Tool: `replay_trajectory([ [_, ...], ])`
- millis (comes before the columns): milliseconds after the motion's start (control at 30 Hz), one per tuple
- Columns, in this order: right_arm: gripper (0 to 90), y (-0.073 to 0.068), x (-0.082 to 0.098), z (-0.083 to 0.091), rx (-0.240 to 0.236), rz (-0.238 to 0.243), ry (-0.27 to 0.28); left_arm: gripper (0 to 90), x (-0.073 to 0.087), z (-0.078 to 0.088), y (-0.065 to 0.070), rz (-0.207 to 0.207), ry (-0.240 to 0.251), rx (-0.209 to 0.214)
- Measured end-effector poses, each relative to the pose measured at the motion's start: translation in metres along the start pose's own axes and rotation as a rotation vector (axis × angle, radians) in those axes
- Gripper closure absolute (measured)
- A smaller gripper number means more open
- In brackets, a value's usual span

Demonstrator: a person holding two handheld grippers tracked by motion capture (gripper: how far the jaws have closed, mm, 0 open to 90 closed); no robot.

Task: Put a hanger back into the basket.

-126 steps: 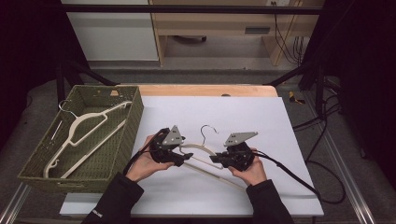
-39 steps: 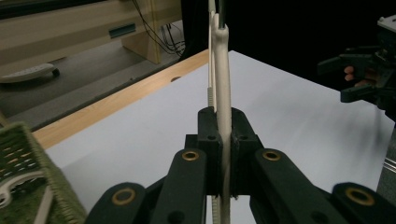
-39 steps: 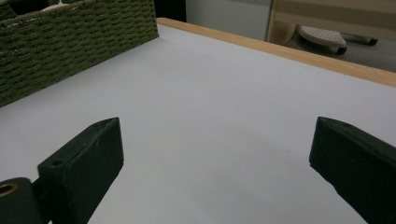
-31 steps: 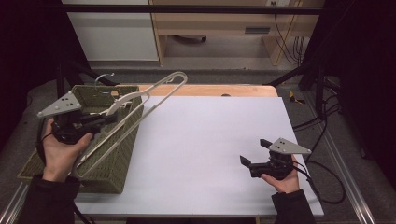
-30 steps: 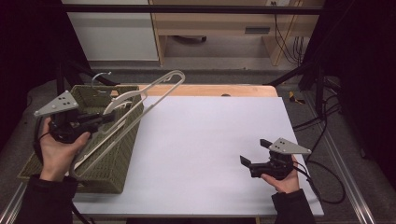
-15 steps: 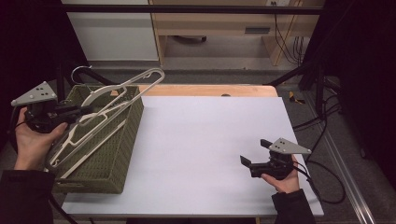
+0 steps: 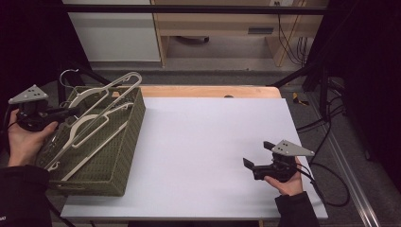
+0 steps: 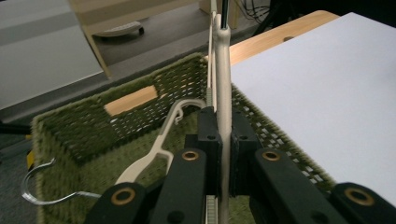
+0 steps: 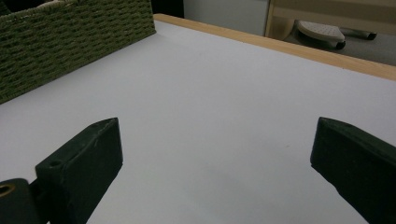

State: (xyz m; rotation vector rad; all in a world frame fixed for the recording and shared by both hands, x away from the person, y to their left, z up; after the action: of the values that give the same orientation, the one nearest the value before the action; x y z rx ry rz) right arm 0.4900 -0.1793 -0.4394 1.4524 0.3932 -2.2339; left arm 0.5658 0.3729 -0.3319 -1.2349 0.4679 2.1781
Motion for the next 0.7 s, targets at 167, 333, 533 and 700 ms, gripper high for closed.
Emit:
replay_trajectory([
  [167, 3.0, 0.001, 0.0, 0.0, 0.002, -0.001, 0.002, 85.5, 0.015, 0.0, -0.012, 0.021, -0.024, -0.008],
  [333, 3.0, 0.0, 0.001, 0.0, -0.002, 0.004, -0.004, 85.5, 0.026, -0.002, -0.014, 0.038, -0.056, -0.001],
  [533, 3.1, -0.001, 0.001, 0.0, -0.004, -0.002, -0.011, 85.5, 0.046, -0.015, -0.011, 0.07, -0.115, 0.016],
  [700, 3.3, -0.001, 0.002, -0.001, -0.004, -0.001, -0.014, 85.5, 0.058, -0.031, -0.004, 0.106, -0.149, 0.03],
])
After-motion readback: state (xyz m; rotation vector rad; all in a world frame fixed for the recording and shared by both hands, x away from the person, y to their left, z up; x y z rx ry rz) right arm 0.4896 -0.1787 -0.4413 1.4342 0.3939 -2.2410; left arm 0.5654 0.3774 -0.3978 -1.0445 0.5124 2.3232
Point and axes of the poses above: each handheld gripper's, and its own axes: z roughly backward along the jaws, x roughly out of its underside, y roughly to its right, the point moved 9 cm from there along -z, roughly forward along the jaws, and after that the axes turned 8 degrees about x, right-handed, at the moved point
